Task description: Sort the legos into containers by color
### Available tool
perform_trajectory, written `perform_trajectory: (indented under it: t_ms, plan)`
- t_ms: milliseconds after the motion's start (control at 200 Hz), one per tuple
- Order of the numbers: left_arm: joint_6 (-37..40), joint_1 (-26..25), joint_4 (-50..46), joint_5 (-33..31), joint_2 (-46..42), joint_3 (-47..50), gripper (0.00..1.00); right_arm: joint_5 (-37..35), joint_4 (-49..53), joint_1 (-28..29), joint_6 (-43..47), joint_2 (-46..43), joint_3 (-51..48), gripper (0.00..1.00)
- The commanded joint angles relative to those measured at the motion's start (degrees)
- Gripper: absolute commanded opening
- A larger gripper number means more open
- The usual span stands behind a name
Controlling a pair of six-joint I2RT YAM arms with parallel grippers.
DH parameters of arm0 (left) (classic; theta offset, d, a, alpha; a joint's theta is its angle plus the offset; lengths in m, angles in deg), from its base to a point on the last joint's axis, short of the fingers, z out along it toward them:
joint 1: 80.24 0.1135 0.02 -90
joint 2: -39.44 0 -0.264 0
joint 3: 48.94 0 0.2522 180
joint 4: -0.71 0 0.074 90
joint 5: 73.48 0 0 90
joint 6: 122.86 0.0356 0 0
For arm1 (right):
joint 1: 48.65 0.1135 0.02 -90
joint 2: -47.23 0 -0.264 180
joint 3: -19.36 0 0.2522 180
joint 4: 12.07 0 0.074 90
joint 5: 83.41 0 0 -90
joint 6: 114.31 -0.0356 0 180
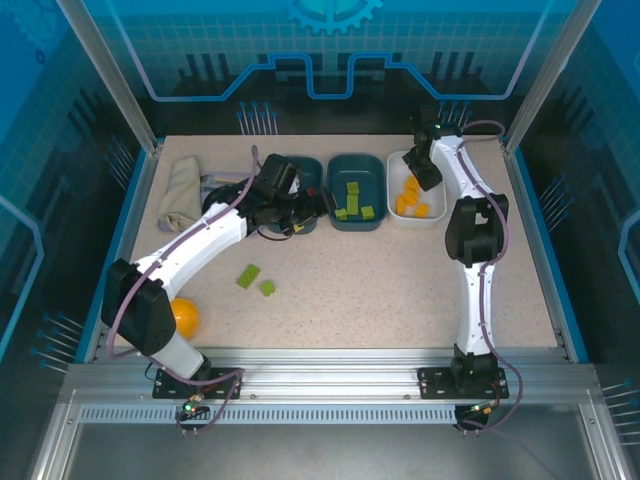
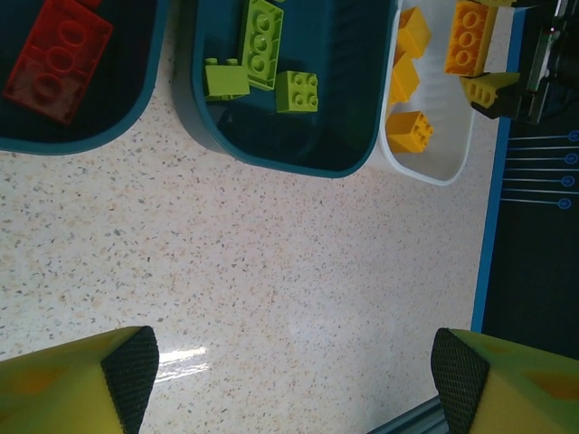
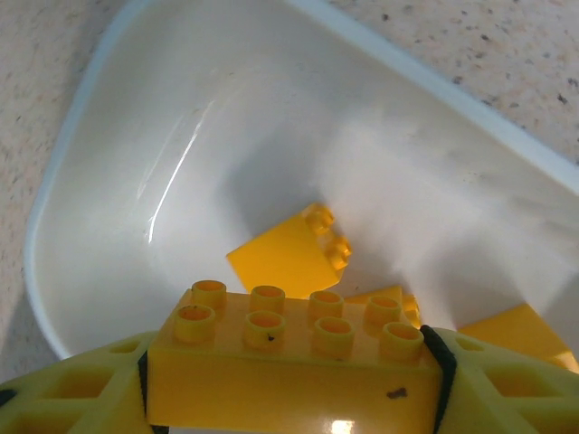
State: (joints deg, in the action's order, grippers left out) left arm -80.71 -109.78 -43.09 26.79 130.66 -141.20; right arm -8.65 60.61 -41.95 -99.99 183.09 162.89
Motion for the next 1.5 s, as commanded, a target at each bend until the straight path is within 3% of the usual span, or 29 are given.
perform_trajectory:
  t_ms: [0, 245, 445, 675, 830, 1095, 1290, 1495]
  plan:
    - [1.74, -0.84, 2.36, 2.26, 1.47, -2.98, 0.83, -3.04, 5.2, -0.84, -13.16, 2.46, 3.11, 0.49]
    - [4.31, -1.78, 4.22, 5.53, 7.4, -11.66, 0.83, -3.88, 11.47, -1.54, -22.21, 6.17, 6.53, 0.5]
    - [5.59, -2.89, 2.2, 7.05, 12.73, -19.55, 0.83, -4.59, 11.91, -2.31, -23.66, 6.8, 7.06, 0.52]
    - [5.59, -3.99, 1.74, 7.18, 14.22, -21.11, 0.83, -4.38, 13.25, -2.66, -23.82, 8.48, 8.34, 0.54]
    - [5.49, -4.23, 1.65, 7.03, 14.0, -21.15, 0.83, -2.88, 13.99, -2.66, -23.81, 10.98, 10.22, 0.56]
    - [5.64, -4.24, 0.77, 5.38, 12.11, -20.32, 0.83, -3.21, 13.0, -2.42, -19.71, 11.5, 14.81, 0.78]
    - [5.33, -4.27, -0.86, 2.08, 8.37, -18.03, 0.83, -4.44, 11.84, -1.29, -16.56, 6.74, 15.05, 0.86]
    - [3.57, -3.74, -5.53, -5.24, 1.14, -13.39, 0.83, -6.5, 10.02, 2.22, -9.33, -0.82, 12.79, 0.84]
